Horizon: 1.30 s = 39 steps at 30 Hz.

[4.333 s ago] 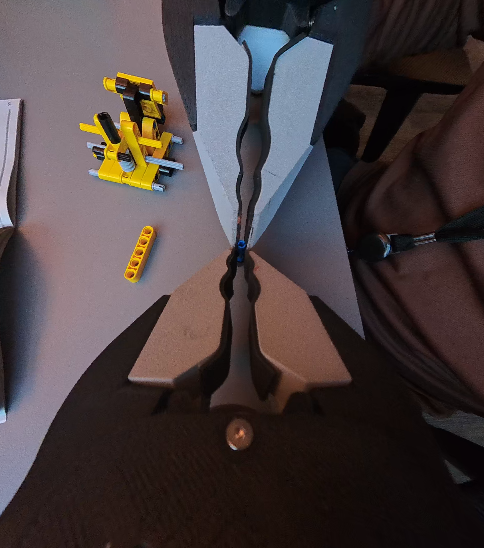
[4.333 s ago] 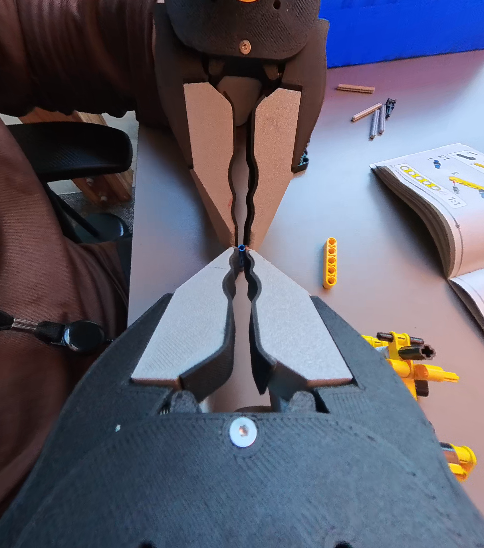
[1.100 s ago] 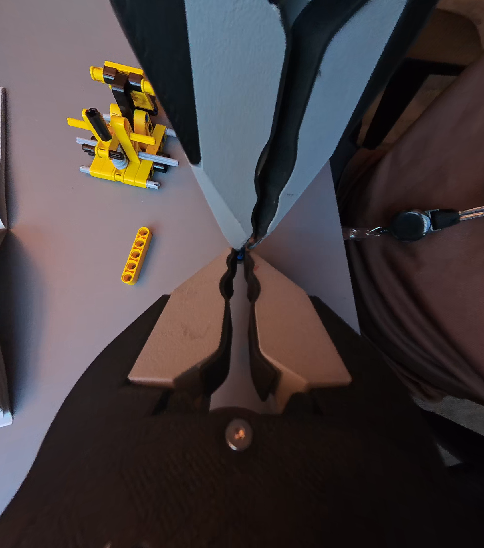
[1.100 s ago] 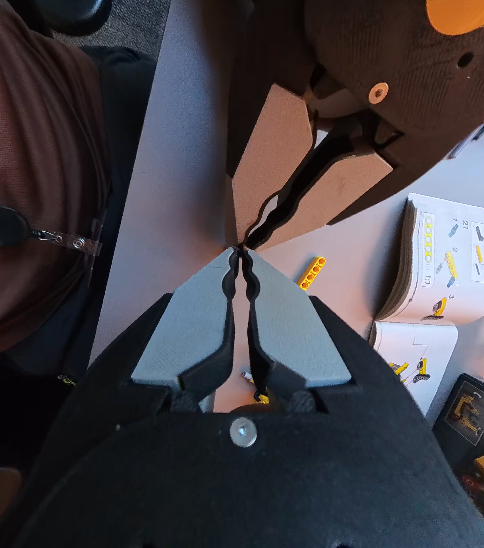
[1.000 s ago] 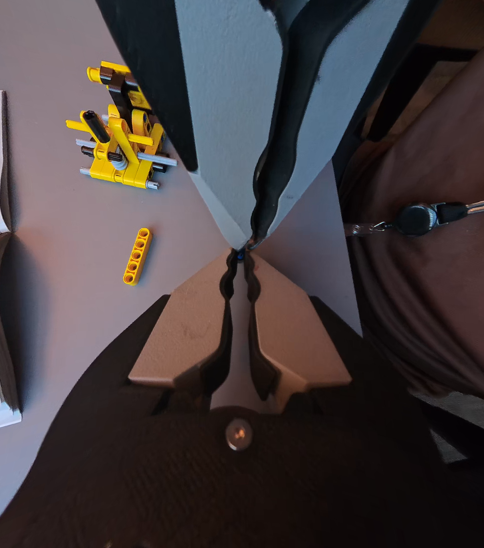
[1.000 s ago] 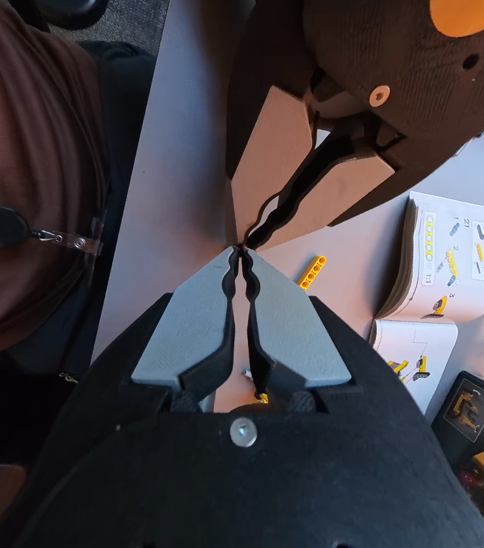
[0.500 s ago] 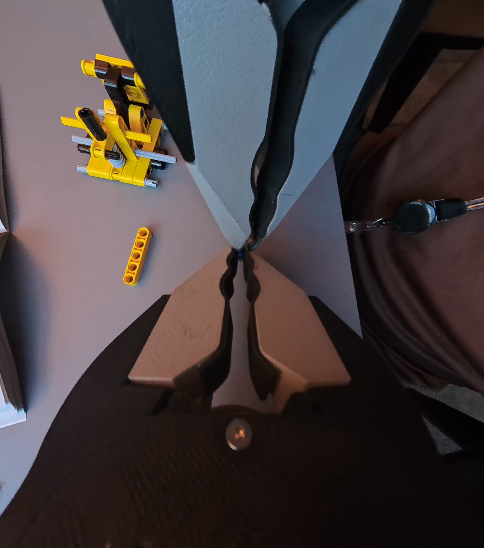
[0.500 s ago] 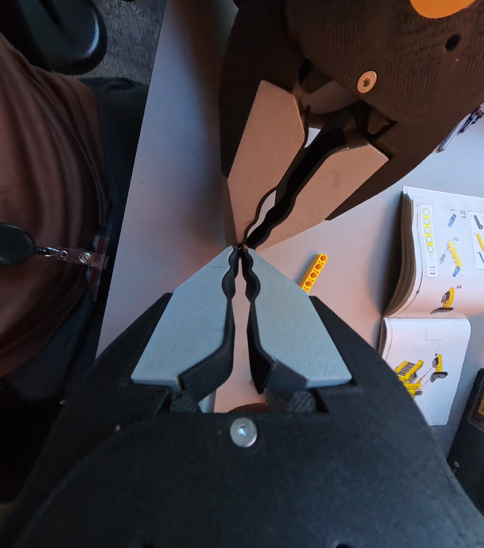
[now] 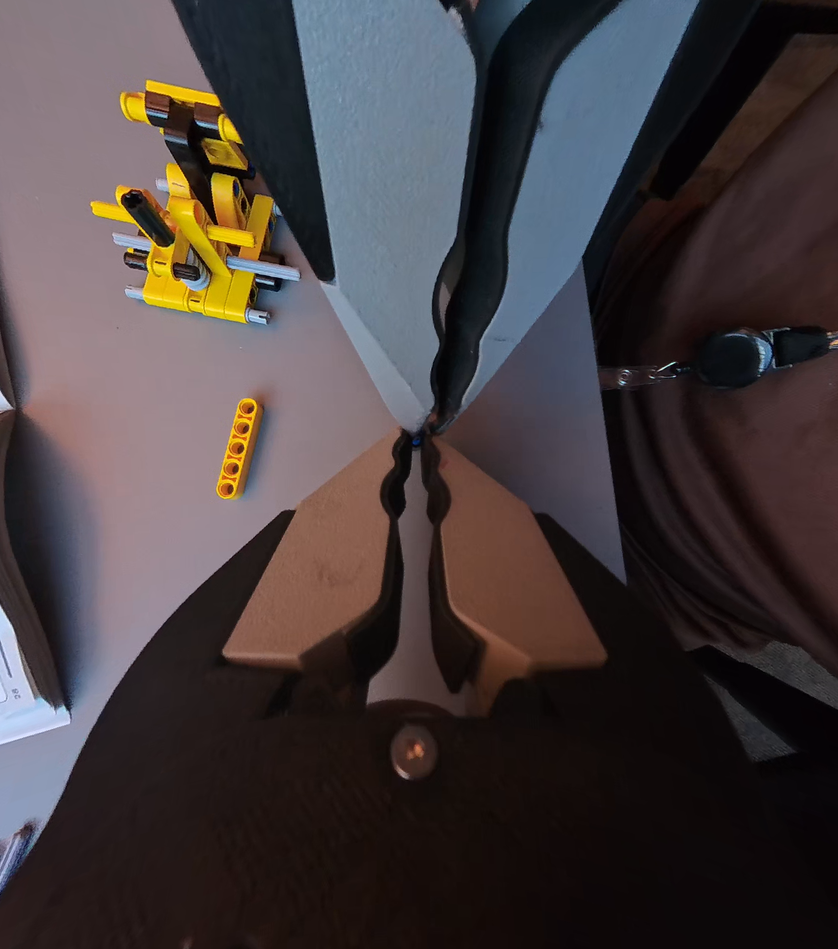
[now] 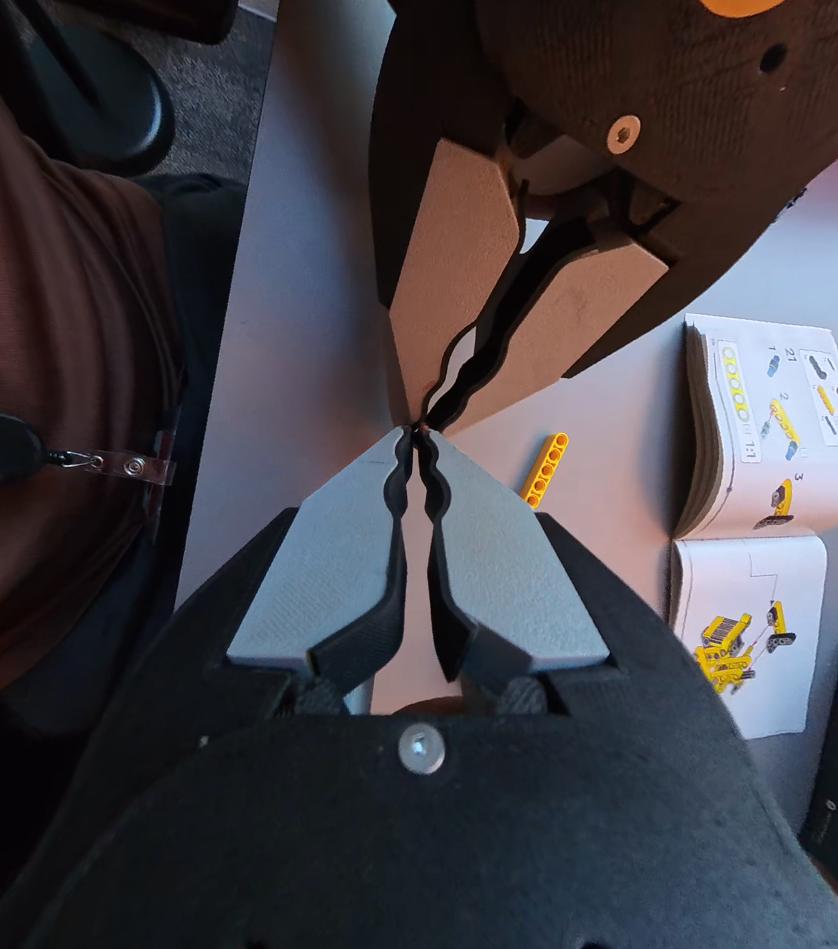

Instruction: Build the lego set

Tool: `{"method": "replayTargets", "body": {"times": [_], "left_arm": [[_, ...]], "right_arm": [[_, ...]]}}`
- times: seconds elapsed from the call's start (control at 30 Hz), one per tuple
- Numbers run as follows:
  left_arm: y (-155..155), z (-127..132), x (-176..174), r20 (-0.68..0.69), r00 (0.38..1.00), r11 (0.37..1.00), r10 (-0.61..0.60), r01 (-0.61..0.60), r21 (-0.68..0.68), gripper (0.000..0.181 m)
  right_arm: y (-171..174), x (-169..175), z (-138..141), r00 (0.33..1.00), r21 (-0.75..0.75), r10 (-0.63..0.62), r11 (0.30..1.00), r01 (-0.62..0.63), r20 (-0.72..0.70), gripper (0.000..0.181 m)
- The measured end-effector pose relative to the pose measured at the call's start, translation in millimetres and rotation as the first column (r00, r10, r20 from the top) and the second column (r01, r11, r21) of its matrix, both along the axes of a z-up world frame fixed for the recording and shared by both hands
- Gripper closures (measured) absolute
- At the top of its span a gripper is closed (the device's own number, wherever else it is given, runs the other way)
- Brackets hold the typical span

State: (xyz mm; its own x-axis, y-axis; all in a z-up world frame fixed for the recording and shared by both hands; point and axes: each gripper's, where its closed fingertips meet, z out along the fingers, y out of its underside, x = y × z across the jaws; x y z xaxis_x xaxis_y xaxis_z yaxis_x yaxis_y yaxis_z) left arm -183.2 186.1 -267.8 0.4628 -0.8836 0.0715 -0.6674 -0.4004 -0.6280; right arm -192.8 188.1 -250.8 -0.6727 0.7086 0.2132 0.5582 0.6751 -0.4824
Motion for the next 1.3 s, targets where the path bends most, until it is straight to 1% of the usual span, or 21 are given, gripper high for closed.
{"method": "replayTargets", "body": {"times": [0.03, 0.2, 0.23, 0.27, 0.3, 0.33, 0.37, 0.4, 0.47, 0.53, 0.6, 0.7, 0.83, 0.9, 0.93, 1.0, 1.03, 1.1, 1.17, 1.23, 1.3], "left_arm": [[0.0, -0.3, 0.1, -0.004, 1.0, 1.0, -0.001, 0.001, -0.003, 0.18], [0.0, -2.2, 0.3, -0.03, 1.0, 1.0, -0.004, 0.004, -0.018, 0.181], [3.2, -6.6, -0.1, -0.052, 0.999, 1.0, 0.007, -0.007, -0.009, 0.181], [11.2, -11.3, 4.8, -0.054, 0.998, 0.999, 0.034, -0.033, 0.02, 0.181], [12.0, -10.5, 13.6, -0.035, 0.999, 1.0, 0.0, 0.001, 0.017, 0.181], [12.4, -10.2, 15.8, -0.04, 0.999, 1.0, -0.015, 0.016, 0.017, 0.181], [10.8, -10.0, 13.1, -0.059, 0.998, 1.0, -0.026, 0.027, 0.009, 0.181], [12.1, -10.0, 5.6, -0.094, 0.995, 1.0, -0.017, 0.018, 0.017, 0.181], [16.8, -9.7, -14.2, -0.152, 0.988, 0.999, 0.041, -0.039, 0.017, 0.181], [19.7, -9.7, -26.2, -0.151, 0.984, 0.996, 0.092, -0.092, 0.009, 0.181], [21.2, -9.5, -26.9, -0.112, 0.985, 0.992, 0.128, -0.128, 0.011, 0.181], [20.0, -8.8, -20.7, -0.031, 0.985, 0.986, 0.168, -0.167, 0.015, 0.181], [18.2, -8.0, -16.5, 0.066, 0.976, 0.978, 0.208, -0.21, 0.018, 0.181], [17.3, -7.7, -11.9, 0.132, 0.967, 0.976, 0.218, -0.219, -0.005, 0.181], [16.5, -7.7, -10.1, 0.151, 0.964, 0.975, 0.22, -0.22, -0.015, 0.181], [17.8, -7.5, -11.5, 0.137, 0.963, 0.972, 0.234, -0.237, 0.006, 0.181], [17.6, -7.6, -11.9, 0.13, 0.962, 0.97, 0.238, -0.243, 0.019, 0.181], [15.3, -7.5, -15.9, 0.121, 0.96, 0.966, 0.251, -0.257, 0.03, 0.181], [13.0, -7.7, -21.2, 0.126, 0.954, 0.96, 0.272, -0.278, 0.025, 0.181], [12.5, -7.1, -24.3, 0.127, 0.95, 0.956, 0.286, -0.293, 0.035, 0.181], [12.6, -7.6, -24.3, 0.116, 0.952, 0.955, 0.285, -0.292, 0.05, 0.181]], "right_arm": [[-0.1, 0.2, -0.1, 1.0, -0.007, -0.003, 1.0, 0.003, -0.005, 0.181], [-3.3, -0.3, -1.3, 1.0, -0.02, -0.006, 1.0, 0.005, -0.025, 0.181], [2.3, -3.2, -18.1, 0.998, 0.033, 0.009, 0.999, -0.011, 0.062, 0.181], [-24.7, -2.4, -27.8, 0.996, -0.053, 0.083, 0.995, -0.081, 0.043, 0.181], [-43.3, -3.3, -26.9, 0.988, -0.069, 0.153, 0.986, -0.155, -0.024, 0.181], [-43.1, -5.9, -24.5, 0.98, -0.006, 0.185, 0.983, -0.186, -0.067, 0.181], [-44.2, -9.2, -16.6, 0.983, -0.047, 0.158, 0.986, -0.163, -0.094, 0.181], [-37.6, -13.1, -14.0, 0.993, -0.087, 0.091, 0.991, -0.098, -0.081, 0.181], [-6.6, -14.0, -23.9, 0.993, -0.019, 0.039, 0.999, -0.041, -0.109, 0.181], [5.8, -21.0, -11.6, 0.983, -0.108, -0.017, 0.994, -0.003, -0.182, 0.181], [20.0, -28.1, 12.4, 0.947, -0.228, -0.098, 0.973, 0.027, -0.304, 0.181], [27.2, -29.4, 43.0, 0.877, -0.396, -0.22, 0.918, 0.037, -0.428, 0.181], [45.6, -28.2, 50.0, 0.788, -0.388, -0.321, 0.914, 0.114, -0.526, 0.176], [53.2, -22.6, 62.6, 0.735, -0.406, -0.366, 0.904, 0.135, -0.571, 0.174], [54.4, -17.9, 70.3, 0.714, -0.42, -0.383, 0.897, 0.136, -0.586, 0.172], [59.4, -3.0, 82.8, 0.713, -0.44, -0.413, 0.883, 0.162, -0.567, 0.163], [66.0, 10.2, 94.8, 0.704, -0.447, -0.434, 0.876, 0.183, -0.562, 0.158], [91.3, 48.9, 126.2, 0.645, -0.482, -0.517, 0.839, 0.252, -0.563, 0.158], [112.0, 90.0, 145.5, 0.604, -0.575, -0.608, 0.768, 0.282, -0.516, 0.156], [129.5, 124.1, 142.7, 0.573, -0.638, -0.683, 0.697, 0.326, -0.453, 0.152], [138.5, 149.8, 127.7, 0.538, -0.666, -0.735, 0.647, 0.372, -0.414, 0.149]]}}
